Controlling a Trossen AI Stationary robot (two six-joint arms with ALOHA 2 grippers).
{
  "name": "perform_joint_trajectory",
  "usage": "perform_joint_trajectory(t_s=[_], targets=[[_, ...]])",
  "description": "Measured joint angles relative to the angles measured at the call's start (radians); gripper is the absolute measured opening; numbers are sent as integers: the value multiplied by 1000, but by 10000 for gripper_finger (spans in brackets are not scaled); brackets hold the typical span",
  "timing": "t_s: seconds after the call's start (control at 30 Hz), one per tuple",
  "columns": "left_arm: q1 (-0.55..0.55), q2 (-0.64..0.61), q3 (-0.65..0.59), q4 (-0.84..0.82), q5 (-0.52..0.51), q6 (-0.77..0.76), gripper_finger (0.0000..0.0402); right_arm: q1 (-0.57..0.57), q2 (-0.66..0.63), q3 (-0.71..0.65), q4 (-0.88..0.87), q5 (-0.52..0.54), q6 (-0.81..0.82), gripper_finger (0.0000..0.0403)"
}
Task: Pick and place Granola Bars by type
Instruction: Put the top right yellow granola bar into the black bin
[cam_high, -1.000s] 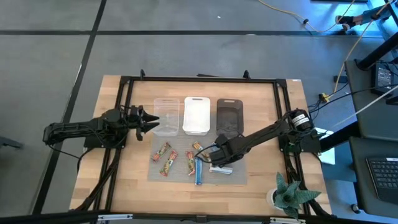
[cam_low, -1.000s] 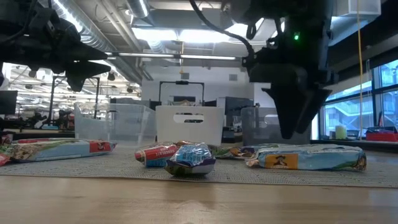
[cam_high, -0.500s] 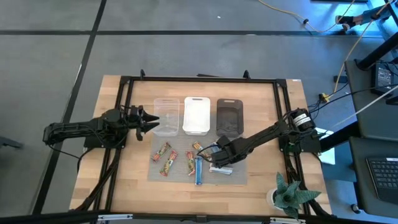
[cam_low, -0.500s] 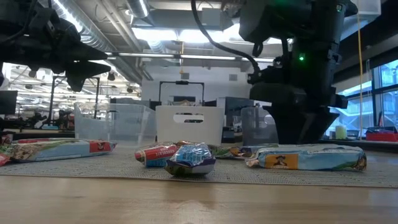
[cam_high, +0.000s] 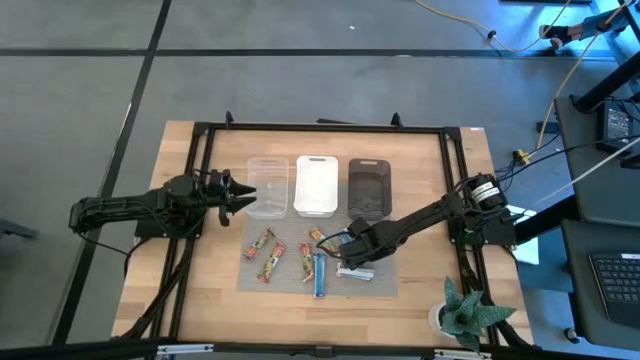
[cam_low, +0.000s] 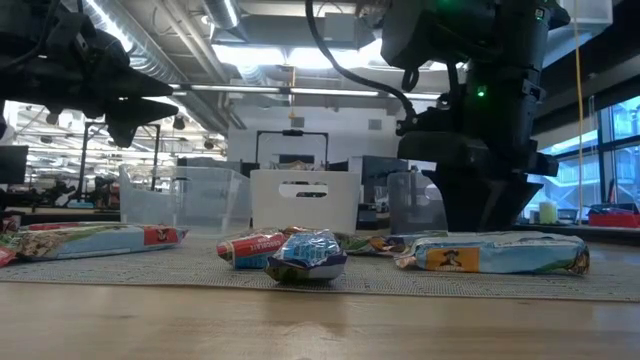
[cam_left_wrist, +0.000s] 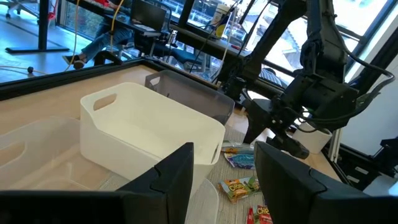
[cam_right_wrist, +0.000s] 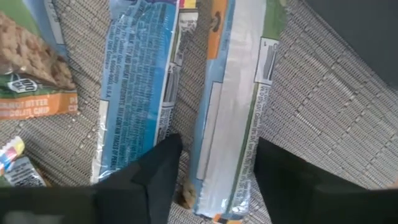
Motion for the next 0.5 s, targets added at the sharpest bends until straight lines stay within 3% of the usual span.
perform_joint_trajectory(t_s=[0.23, 0.5], targets=[[0, 0, 0, 0, 0, 0, 162, 0, 1, 0, 3, -4, -1, 149], [0, 0, 0, 0, 0, 0, 162, 0, 2, 0, 1, -6, -3, 139]])
